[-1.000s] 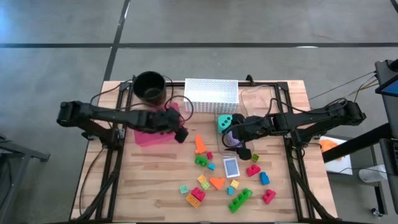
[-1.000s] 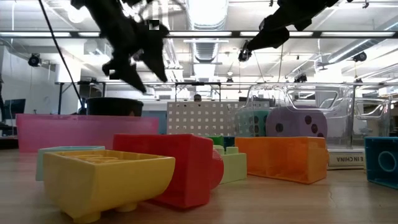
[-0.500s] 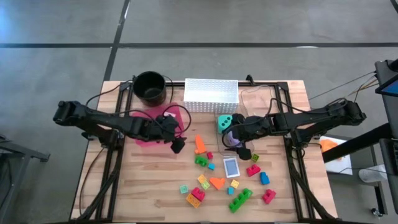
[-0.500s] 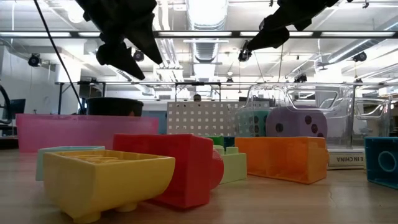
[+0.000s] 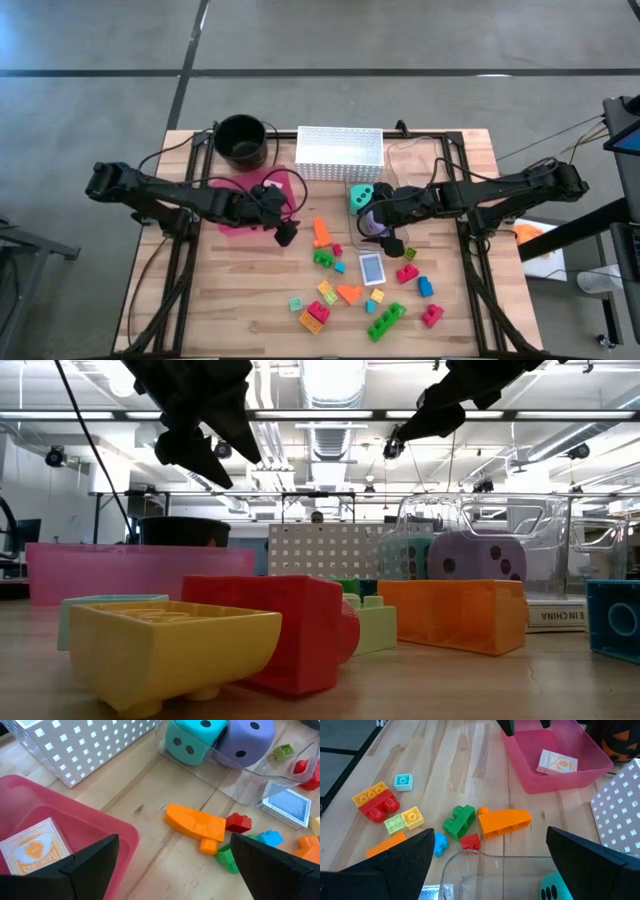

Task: Pick & Place Toys
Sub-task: Put the blue game card into the pink bin

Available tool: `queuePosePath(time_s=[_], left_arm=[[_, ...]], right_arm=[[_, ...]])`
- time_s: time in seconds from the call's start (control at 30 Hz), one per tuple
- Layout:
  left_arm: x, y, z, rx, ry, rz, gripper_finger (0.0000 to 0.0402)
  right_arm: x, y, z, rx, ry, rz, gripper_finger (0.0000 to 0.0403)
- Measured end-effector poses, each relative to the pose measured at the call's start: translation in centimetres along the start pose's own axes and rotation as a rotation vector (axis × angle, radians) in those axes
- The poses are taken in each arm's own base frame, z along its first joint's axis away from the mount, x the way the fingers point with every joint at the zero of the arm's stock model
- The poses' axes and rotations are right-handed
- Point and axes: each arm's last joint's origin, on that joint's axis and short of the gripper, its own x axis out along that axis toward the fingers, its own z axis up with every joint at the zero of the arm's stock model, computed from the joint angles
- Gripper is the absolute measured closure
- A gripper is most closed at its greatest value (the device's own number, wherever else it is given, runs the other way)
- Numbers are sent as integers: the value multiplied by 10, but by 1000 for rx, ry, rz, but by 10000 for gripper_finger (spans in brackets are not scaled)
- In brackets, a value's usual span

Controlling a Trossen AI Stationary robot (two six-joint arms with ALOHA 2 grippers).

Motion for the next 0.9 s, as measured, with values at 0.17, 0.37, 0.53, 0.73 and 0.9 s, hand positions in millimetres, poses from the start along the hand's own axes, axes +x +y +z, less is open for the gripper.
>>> queuePosePath(time_s=[0.17,0.37,0.53,0.73,0.9], left_arm=[[0,0,0,0,0,0,18],[0,0,0,1,0,1,18],[0,0,0,51,0,1,18],[0,0,0,75,0,1,18],[0,0,0,75,0,1,18]], right_arm=[[0,0,0,-7,0,0,25],[0,0,2,-10,-18,0,25],[0,0,8,8,-83,3,25],[1,3,8,273,-90,17,25],[1,27,7,311,-80,58,25]])
